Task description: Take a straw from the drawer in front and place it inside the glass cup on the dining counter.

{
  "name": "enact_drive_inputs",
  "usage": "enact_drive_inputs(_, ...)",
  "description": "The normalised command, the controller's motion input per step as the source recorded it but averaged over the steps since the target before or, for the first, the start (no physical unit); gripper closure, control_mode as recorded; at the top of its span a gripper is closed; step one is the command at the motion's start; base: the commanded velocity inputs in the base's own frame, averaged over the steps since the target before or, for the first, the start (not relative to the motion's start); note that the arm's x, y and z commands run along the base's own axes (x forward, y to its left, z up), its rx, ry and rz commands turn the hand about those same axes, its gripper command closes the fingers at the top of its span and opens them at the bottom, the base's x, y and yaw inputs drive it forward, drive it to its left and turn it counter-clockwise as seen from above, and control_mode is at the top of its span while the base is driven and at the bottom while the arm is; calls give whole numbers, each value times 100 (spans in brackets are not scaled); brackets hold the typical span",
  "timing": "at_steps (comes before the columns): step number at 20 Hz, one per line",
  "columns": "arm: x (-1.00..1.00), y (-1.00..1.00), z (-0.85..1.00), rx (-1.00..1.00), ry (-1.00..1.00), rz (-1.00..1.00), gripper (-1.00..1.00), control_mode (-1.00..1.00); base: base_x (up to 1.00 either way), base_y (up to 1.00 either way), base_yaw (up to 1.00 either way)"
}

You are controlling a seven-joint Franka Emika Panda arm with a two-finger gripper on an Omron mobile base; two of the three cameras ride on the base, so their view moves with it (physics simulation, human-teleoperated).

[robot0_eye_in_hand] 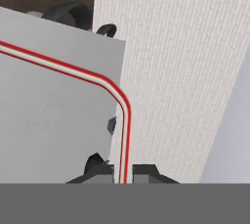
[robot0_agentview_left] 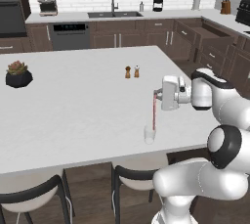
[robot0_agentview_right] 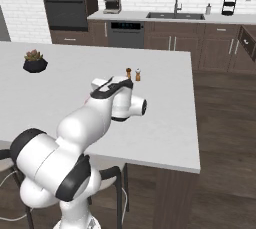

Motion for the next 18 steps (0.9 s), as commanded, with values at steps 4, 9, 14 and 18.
enact_drive_inputs(4, 24, 0, -29, -2, -13, 3, 100, -100, 0, 0, 0)
enact_drive_inputs(9, 14, 0, -23, -2, -15, 3, 100, -100, 0, 0, 0)
enact_drive_inputs(14, 1, 0, -35, -2, -14, 3, 100, -100, 0, 0, 0)
enact_drive_inputs(18, 0, 0, -51, -3, -14, 4, 100, -100, 0, 0, 0)
